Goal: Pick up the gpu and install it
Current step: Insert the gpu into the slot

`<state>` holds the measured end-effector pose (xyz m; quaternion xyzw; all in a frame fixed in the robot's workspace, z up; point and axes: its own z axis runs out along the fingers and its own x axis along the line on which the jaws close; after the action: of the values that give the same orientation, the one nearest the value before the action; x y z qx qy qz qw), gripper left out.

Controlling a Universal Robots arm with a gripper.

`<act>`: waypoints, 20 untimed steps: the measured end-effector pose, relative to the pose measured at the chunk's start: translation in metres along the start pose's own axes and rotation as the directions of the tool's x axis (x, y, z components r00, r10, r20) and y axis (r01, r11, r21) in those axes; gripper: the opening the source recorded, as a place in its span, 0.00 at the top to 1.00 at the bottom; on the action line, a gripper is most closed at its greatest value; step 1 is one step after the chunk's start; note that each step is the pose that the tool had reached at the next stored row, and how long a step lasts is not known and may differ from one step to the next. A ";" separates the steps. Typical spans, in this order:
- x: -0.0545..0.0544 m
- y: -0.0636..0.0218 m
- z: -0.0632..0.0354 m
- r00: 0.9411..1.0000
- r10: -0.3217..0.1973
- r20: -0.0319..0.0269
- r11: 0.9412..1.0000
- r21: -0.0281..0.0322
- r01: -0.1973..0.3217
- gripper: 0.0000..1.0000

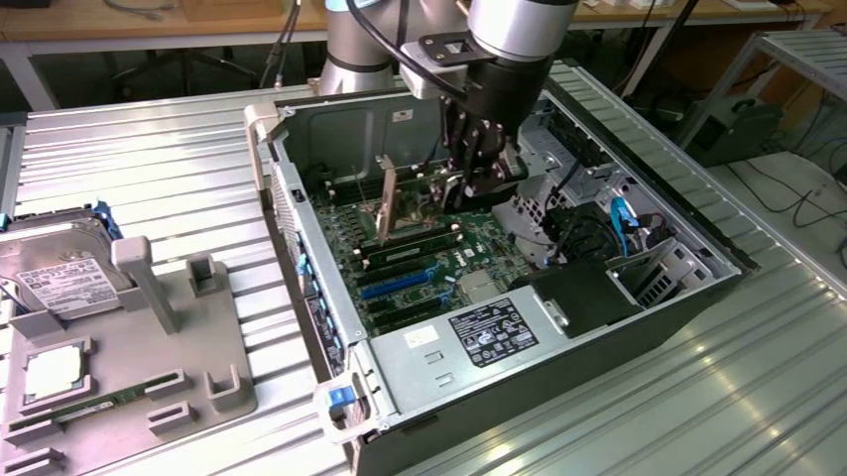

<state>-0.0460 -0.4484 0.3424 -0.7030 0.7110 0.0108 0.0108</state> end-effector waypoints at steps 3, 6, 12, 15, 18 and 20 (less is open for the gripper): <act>0.000 0.0000 0.0032 1.000 0.000 0.000 1.000 -0.001 0.000 0.72; 0.000 0.0000 0.0059 1.000 0.000 0.000 1.000 -0.001 0.000 0.72; 0.000 0.0000 0.0094 1.000 -0.002 0.000 1.000 -0.002 0.002 0.72; 0.000 0.0000 0.0109 1.000 -0.003 -0.001 1.000 -0.002 0.003 0.72; 0.000 0.0000 0.0131 1.000 -0.005 -0.001 1.000 -0.003 0.005 0.72; 0.000 0.0000 0.0136 1.000 -0.006 -0.004 1.000 -0.003 0.006 0.72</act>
<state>-0.0460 -0.4485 0.3288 -0.7051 0.7090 0.0106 0.0084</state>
